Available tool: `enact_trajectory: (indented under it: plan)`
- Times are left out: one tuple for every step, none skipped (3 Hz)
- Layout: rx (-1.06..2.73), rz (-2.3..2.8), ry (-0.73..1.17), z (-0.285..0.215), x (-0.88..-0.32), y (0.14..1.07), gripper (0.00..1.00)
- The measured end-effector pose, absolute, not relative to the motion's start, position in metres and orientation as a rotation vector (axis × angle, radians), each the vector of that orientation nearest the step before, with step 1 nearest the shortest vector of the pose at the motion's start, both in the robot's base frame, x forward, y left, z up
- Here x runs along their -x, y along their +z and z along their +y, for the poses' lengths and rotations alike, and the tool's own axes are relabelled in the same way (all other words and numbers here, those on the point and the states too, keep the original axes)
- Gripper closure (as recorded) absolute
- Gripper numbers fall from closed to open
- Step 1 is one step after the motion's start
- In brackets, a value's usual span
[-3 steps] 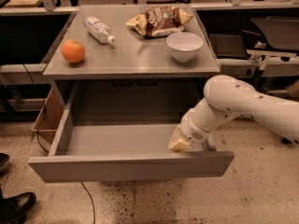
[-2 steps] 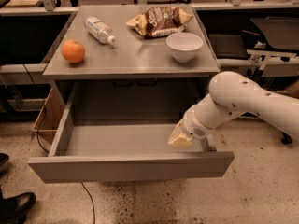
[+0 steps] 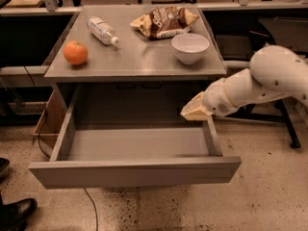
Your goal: Open top drawer
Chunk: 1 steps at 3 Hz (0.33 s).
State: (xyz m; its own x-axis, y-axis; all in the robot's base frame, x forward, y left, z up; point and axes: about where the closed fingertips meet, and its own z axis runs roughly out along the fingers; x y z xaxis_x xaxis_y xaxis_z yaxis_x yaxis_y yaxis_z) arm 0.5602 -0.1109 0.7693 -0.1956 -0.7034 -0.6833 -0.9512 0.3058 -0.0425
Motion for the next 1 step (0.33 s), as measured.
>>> enact_trajectory:
  plan:
    - [1.413,1.946,0.514,-0.1254,-0.5625,0.8010,1.00]
